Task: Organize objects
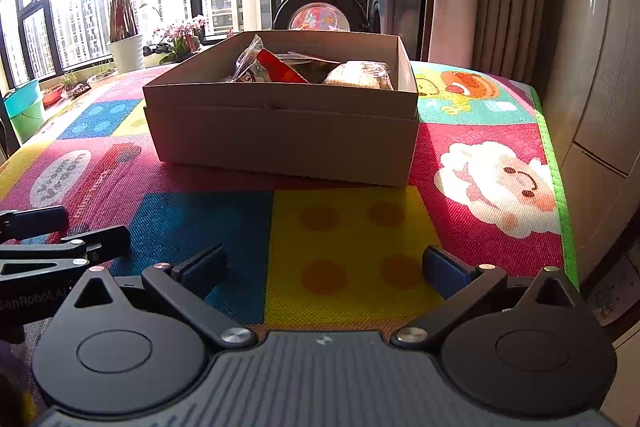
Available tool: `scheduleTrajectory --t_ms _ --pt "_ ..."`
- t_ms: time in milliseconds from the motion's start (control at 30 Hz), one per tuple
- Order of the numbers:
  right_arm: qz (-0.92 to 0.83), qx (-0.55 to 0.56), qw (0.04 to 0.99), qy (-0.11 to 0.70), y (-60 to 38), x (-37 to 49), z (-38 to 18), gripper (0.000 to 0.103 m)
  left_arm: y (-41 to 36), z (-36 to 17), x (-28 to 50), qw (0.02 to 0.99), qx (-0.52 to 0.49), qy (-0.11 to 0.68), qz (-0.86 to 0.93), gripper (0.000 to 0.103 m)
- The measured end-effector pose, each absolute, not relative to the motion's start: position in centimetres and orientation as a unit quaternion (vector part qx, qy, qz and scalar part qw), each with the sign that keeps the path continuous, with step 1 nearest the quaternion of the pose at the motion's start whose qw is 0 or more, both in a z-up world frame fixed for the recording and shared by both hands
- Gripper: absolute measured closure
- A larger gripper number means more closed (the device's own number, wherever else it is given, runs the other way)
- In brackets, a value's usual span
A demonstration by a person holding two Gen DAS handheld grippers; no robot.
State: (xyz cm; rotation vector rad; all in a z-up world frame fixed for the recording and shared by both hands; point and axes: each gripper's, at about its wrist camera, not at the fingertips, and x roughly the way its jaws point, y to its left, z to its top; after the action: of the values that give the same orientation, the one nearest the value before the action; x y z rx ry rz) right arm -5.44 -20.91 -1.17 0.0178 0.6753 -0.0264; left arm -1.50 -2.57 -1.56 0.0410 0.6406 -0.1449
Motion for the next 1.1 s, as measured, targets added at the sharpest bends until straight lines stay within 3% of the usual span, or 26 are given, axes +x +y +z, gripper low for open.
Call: scheduleTrajectory --t_ms 1100 --pt "-0.013 0.008 0.943 0.331 -20.85 -5.46 -1.19 0.000 -2.77 -1.55 -1.60 0.946 0.022 0.315 -0.068 0.027"
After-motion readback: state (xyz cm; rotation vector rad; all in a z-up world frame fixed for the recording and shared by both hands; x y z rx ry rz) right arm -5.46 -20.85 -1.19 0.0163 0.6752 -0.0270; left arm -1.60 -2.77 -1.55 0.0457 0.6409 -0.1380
